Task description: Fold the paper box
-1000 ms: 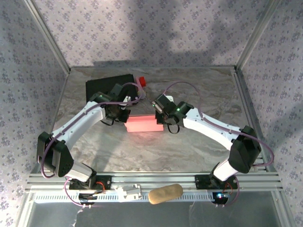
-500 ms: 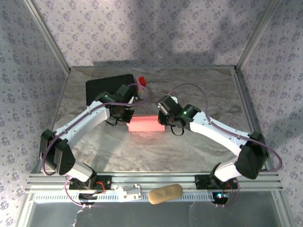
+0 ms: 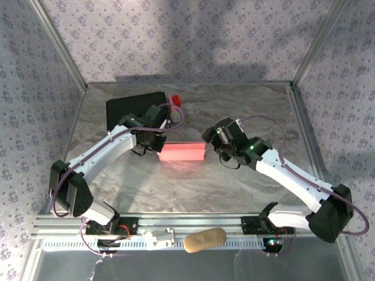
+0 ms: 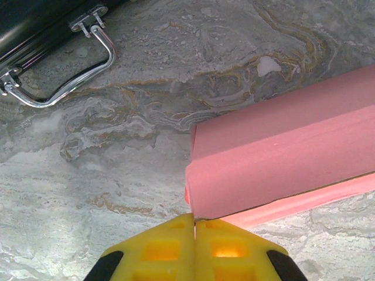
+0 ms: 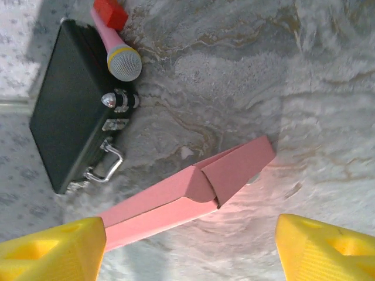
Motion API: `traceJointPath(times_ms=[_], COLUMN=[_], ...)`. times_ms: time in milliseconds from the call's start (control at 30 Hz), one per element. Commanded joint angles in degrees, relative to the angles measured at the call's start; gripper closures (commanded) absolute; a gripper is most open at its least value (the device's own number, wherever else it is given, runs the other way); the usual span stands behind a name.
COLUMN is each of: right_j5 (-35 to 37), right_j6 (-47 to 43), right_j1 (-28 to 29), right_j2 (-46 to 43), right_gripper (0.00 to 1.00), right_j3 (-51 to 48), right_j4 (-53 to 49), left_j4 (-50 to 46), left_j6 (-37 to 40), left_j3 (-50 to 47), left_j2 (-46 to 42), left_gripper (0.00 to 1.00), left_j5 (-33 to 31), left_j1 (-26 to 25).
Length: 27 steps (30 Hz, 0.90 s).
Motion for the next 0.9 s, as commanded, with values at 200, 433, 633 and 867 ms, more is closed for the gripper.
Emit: traceJointPath(times_ms=[200,433,633,867], right_j5=[-6.37,-12.50,-15.98,-15.31], right_j6=[29.35,35.00,36.30,36.17], right_j1=[-1.41,-2.23,-3.21,-3.86], right_j2=[6.34,12.65,17.59,19.27], right_gripper=[0.21,0.19,0.26,0.43], right_j3=[3.84,6.38,6.08,6.03], right_j4=[-3.79,-5.02,-1.47,-1.17], left_j4=[-1.17,-1.07,-1.35,-1.58], left_j6=[-1.03,-1.11,-1.11,-1.22], left_j3=[1.65,2.01,2.44,3.07], left_j2=[0.60,1.30,1.40,1.01], left_gripper=[1.00,1.00,1.00,1.00], left_j5=[-0.65,-0.67,-0.65,0.35], left_j1=[-0.87,-1.01,-1.24,-1.25])
